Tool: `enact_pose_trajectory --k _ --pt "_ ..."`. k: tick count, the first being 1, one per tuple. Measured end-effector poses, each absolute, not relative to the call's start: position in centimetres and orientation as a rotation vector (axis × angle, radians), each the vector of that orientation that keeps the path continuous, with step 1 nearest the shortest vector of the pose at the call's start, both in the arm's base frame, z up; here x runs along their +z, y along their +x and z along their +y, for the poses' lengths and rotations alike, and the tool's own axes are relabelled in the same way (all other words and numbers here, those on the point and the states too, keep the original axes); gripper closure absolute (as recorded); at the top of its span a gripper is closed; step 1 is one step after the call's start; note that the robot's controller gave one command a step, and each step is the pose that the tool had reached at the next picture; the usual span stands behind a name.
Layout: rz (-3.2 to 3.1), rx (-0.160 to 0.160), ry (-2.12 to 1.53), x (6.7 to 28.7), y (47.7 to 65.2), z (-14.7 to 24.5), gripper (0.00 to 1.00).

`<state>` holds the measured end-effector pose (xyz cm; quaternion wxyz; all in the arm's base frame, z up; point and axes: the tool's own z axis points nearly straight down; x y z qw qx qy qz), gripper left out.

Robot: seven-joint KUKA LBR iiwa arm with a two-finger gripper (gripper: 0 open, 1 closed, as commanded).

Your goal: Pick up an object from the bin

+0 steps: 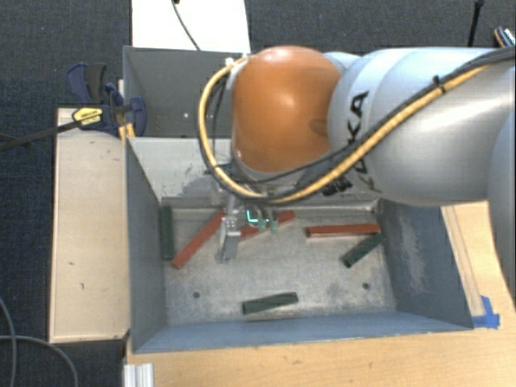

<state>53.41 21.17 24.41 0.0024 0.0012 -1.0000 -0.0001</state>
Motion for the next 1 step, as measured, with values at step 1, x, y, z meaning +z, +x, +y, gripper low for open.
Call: enact_pose_trajectory --k 1 --pt "-3.078 0.001 0.598 6.73 58.16 22.41 0.0"
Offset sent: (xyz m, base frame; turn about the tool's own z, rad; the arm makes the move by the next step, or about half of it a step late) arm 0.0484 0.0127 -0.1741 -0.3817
